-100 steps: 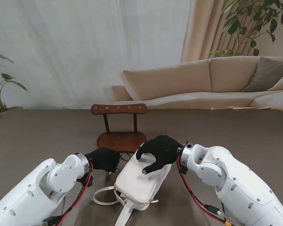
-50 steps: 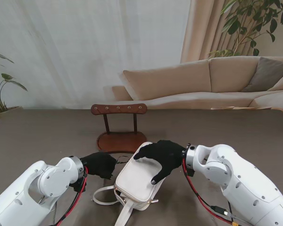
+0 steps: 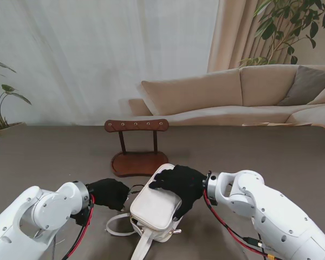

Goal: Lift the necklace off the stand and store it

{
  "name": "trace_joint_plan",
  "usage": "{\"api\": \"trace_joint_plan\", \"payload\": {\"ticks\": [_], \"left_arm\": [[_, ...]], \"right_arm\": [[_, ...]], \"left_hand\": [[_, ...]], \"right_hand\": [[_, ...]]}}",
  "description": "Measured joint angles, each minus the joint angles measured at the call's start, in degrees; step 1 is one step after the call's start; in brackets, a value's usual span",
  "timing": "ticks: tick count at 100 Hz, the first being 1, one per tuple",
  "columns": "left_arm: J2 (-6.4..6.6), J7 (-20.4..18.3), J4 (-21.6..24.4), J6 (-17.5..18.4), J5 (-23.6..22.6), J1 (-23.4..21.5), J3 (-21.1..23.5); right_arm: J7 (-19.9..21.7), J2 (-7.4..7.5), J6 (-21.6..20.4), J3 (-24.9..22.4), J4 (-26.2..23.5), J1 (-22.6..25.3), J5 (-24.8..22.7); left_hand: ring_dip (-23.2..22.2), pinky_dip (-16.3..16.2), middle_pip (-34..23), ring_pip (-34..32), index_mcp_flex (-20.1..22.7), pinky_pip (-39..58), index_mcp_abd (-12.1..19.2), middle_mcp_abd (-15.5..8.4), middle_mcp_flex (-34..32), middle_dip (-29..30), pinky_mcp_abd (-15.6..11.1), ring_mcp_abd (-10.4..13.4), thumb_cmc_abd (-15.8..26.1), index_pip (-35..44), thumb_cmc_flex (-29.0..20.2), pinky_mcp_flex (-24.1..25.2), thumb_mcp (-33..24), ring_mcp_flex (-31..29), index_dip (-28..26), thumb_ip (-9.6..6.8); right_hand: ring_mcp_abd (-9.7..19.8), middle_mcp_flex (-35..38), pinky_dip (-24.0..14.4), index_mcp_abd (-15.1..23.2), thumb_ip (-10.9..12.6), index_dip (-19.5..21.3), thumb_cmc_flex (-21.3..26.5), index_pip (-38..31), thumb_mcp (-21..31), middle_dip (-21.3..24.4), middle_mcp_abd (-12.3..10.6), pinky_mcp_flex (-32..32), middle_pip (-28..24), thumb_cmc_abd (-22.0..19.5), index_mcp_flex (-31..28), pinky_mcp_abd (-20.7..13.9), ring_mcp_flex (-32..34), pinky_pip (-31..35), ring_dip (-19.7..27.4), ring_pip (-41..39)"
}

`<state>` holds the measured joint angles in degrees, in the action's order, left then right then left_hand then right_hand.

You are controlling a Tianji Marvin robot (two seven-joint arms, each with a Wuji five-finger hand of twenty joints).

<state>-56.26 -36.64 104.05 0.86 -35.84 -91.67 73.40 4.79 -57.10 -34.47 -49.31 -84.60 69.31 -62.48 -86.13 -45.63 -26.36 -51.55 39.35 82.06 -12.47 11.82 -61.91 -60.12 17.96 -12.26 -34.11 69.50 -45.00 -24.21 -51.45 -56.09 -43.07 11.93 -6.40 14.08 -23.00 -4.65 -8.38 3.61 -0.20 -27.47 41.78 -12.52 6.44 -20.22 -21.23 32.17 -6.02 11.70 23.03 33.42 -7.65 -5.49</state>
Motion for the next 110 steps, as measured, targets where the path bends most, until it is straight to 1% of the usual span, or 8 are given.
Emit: {"api": "trace_joint_plan", "payload": {"ticks": [15, 25, 40, 52, 60, 75, 93, 110], "left_arm": [[0.05, -0.2, 1.9, 0.3, -0.8, -2.2, 1.8], [0.09, -0.5, 3.1, 0.4, -0.8, -3.5, 2.9], [0.30, -2.4, 5.4, 0.4, -1.7, -4.8, 4.2], [0.49, -3.4, 7.3, 0.4, -2.8, -6.0, 4.9], [0.53, -3.8, 8.6, 0.5, -3.6, -7.0, 5.5], [0.53, -3.8, 10.9, 0.5, -5.0, -9.4, 6.6], [0.53, -5.3, 13.0, 0.3, -7.1, -11.9, 7.7], [0.56, -5.9, 14.7, -0.7, -8.5, -14.8, 8.8]], "right_arm": [[-4.1, 0.13, 0.9, 0.9, 0.0, -0.2, -5.4], [-5.5, 0.19, 1.9, 2.6, 1.4, -1.2, -4.7], [-8.5, 0.19, 2.9, 4.8, 2.9, -3.0, -6.6], [-8.4, 0.16, 3.7, 6.0, 3.6, -4.2, -6.4], [-7.7, 0.03, 4.1, 6.1, 3.9, -4.5, -5.7], [-6.6, -0.16, 4.5, 5.9, 4.0, -4.7, -5.5], [-5.2, -0.40, 5.6, 5.7, 4.1, -4.8, -4.1], [-3.8, -0.76, 6.1, 5.1, 4.5, -4.8, -2.8]], "left_hand": [[-0.1, -0.3, 0.0, 0.0, 0.0, 0.0, 0.8, 0.0, 0.5, -0.1, -0.4, 0.0, 0.0, -0.3, 0.0, 0.0, 0.0, 0.0, -0.2, 0.00], [-0.1, -0.5, -0.1, -0.5, 0.0, 0.0, 1.1, -0.1, 0.5, -0.6, -0.5, 0.1, 0.0, -0.4, 0.0, 0.1, 0.0, 0.0, -0.5, 0.00], [-0.2, -0.6, -0.1, -0.6, -0.1, 0.0, 1.2, -0.2, 0.5, -0.6, -0.7, 0.5, 0.0, -1.0, 0.0, 0.2, 0.0, 0.0, -0.6, 0.00], [-0.4, -0.6, -0.1, -0.6, 0.0, 0.0, 1.7, -0.2, 0.5, -0.7, -1.2, 0.5, 0.0, -2.2, 0.0, 0.6, 0.0, 0.1, -0.6, 0.00], [-0.6, -0.6, -0.1, -0.6, 0.0, 0.0, 1.9, -0.3, 0.5, -0.7, -1.3, 0.6, 0.0, -2.6, 0.0, 0.6, 0.0, 0.1, -0.6, 0.00], [-0.8, -0.6, -0.1, -0.6, 0.0, 0.0, 2.0, -0.5, 0.5, -0.7, -1.5, 0.9, 0.0, -3.3, 0.0, 0.6, -0.1, 0.1, -0.6, 0.00], [-0.8, -0.6, -0.1, -0.7, 0.2, 0.0, 2.6, -0.9, 0.5, -1.3, -2.0, 1.3, 0.0, -3.7, 0.1, 0.6, -0.7, 0.2, -0.6, 0.00], [-0.9, -0.6, -0.1, -0.7, 0.7, 0.0, 3.2, -0.9, 0.5, -1.3, -2.1, 1.4, 0.0, -3.7, 0.1, 0.6, -0.7, 0.5, -0.5, 0.00]], "right_hand": [[0.8, 0.6, 0.0, 0.5, 0.2, 0.5, 2.0, -3.1, -0.1, -0.7, -1.3, -1.1, -2.7, 3.0, 1.2, -0.9, 1.8, 1.9, -0.1, -2.0], [0.6, 0.7, 0.0, 0.6, 0.7, 1.8, 4.4, -4.9, -0.2, -1.2, -1.5, -0.1, -3.4, 3.4, 2.4, -0.9, 1.9, 4.3, -0.3, -2.3], [2.0, 2.8, 0.0, 2.4, 0.7, 3.2, 7.5, -6.8, -0.3, -1.4, -3.6, -0.8, -3.4, 4.0, 2.5, -1.8, 4.1, 8.3, -0.8, -2.9], [3.2, 3.4, 1.5, 3.9, 0.7, 3.8, 10.6, -6.8, -0.4, -1.4, -5.4, -0.6, -3.2, 5.2, 3.0, -2.7, 4.7, 10.6, -0.9, -3.1], [4.1, 3.6, 2.9, 5.3, 0.7, 4.4, 13.6, -6.8, -4.5, -1.4, -6.9, -0.3, -3.2, 5.1, 3.0, -3.2, 5.3, 12.0, -0.9, -3.1], [5.1, 4.5, 4.3, 6.5, 0.7, 4.5, 17.7, -6.8, -13.0, -1.4, -8.7, -0.2, -2.1, -0.2, 3.0, -4.1, 6.5, 13.4, -0.9, -2.8], [6.0, 5.5, 4.7, 7.5, 0.6, 4.6, 21.7, -6.8, -22.9, -1.2, -10.5, -0.1, -0.2, -3.3, 3.0, -4.9, 7.5, 13.9, -0.8, -2.6], [6.5, 5.5, 6.0, 7.7, 0.6, 4.7, 22.5, -6.8, -25.7, -1.1, -11.2, 0.0, 0.0, -4.7, 2.9, -5.7, 8.0, 14.1, -0.7, -2.5]]}}
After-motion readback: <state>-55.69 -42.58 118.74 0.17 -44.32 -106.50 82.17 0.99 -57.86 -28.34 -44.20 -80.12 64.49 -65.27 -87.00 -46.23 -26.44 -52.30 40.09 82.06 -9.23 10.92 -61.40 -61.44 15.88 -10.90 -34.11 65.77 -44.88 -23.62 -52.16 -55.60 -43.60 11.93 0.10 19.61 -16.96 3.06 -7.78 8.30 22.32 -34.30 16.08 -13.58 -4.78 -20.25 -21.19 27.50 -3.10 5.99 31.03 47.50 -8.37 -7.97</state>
